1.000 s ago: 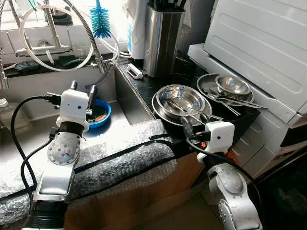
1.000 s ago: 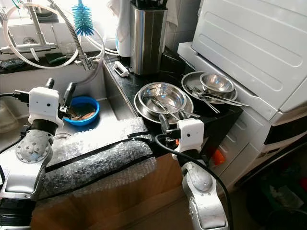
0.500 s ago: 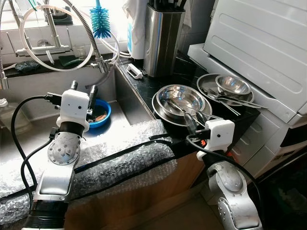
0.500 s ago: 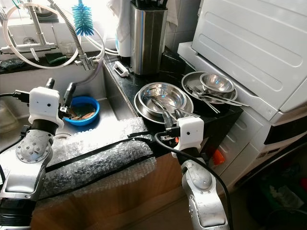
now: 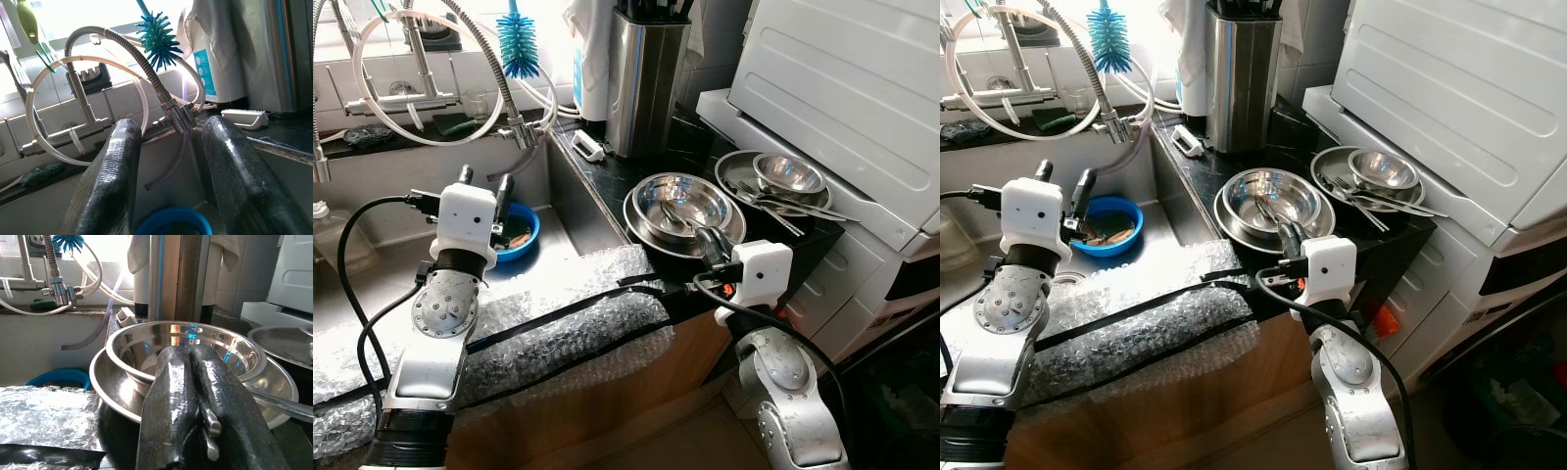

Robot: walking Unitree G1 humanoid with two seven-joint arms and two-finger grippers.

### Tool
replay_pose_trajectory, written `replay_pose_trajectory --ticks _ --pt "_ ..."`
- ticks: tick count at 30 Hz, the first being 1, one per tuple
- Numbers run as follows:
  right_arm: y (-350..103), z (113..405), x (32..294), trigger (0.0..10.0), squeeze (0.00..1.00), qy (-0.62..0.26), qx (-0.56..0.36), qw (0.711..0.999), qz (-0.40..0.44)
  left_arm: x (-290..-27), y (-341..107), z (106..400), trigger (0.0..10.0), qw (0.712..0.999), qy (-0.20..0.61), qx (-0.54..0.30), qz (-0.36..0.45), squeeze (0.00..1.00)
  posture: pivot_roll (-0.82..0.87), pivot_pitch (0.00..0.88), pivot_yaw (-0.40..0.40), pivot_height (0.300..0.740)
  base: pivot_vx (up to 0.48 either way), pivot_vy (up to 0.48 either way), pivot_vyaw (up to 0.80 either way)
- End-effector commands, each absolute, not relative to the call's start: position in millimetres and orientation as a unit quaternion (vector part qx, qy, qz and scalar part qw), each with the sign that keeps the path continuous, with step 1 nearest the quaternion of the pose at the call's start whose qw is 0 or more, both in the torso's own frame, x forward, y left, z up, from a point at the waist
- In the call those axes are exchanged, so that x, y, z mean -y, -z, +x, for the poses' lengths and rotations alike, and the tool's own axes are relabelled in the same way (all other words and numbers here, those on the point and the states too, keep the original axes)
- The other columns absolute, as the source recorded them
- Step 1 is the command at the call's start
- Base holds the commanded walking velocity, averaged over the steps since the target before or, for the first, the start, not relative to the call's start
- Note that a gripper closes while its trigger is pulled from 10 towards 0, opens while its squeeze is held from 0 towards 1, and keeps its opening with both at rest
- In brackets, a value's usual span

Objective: Kitchen organization

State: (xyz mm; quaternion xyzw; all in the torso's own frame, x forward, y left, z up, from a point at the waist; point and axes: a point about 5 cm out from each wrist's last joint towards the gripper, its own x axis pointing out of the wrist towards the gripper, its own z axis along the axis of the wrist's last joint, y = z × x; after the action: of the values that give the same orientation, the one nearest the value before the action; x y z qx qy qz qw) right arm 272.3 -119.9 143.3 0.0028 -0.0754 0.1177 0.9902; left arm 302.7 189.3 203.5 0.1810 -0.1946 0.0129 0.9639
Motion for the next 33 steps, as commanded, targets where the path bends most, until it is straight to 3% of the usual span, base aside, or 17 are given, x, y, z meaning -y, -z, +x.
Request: replay_pose_trajectory --ticks 1,17,18,19,20,24,29,33 --pt "-148.9 275.1 122.9 0.0 0.0 -0.111 0.087 0.99 0.003 -187.2 -206.3 303.8 10.0 0.96 -0.012 0.203 0.19 0.0 -0.06 0.0 -0.112 0.74 0.0 0.0 0.0" --pt "-183.4 280.2 115.3 0.0 0.0 -0.122 0.15 0.981 0.01 -188.3 -210.9 303.5 10.0 0.959 -0.021 0.213 0.187 0.0 -0.05 0.0 -0.113 0.74 0.0 0.0 0.0" --pt "-190.6 281.0 114.4 1.5 0.0 -0.123 0.161 0.979 0.011 -188.5 -212.7 303.7 10.0 0.958 -0.022 0.216 0.186 0.0 -0.06 0.0 -0.113 0.74 0.0 0.0 0.0" --pt "-190.6 281.0 114.4 1.5 0.0 -0.123 0.161 0.979 0.011 -188.5 -212.7 303.7 10.0 0.958 -0.022 0.216 0.186 0.0 -0.06 0.0 -0.113 0.74 0.0 0.0 0.0" --pt "-199.4 282.2 113.5 10.0 0.0 -0.124 0.174 0.977 0.015 -188.2 -215.1 303.8 10.0 0.958 -0.023 0.219 0.184 0.0 -0.06 0.0 -0.113 0.74 0.0 0.0 0.0" --pt "-218.0 284.8 112.5 10.0 0.0 -0.128 0.203 0.971 0.019 -187.9 -220.4 304.8 10.0 0.957 -0.024 0.225 0.18 0.0 -0.06 0.0 -0.113 0.74 0.0 0.0 0.0" --pt "-237.4 289.3 115.3 10.0 0.0 -0.132 0.223 0.962 0.088 -193.9 -230.1 306.8 10.0 0.962 -0.04 0.232 0.138 0.0 -0.06 0.0 -0.114 0.74 0.0 0.0 0.0" --pt "-234.0 293.2 118.5 10.0 0.0 -0.133 0.196 0.953 0.187 -199.5 -235.3 309.3 10.0 0.973 -0.051 0.224 0.034 0.0 -0.05 0.0 -0.115 0.74 0.0 0.0 0.0"
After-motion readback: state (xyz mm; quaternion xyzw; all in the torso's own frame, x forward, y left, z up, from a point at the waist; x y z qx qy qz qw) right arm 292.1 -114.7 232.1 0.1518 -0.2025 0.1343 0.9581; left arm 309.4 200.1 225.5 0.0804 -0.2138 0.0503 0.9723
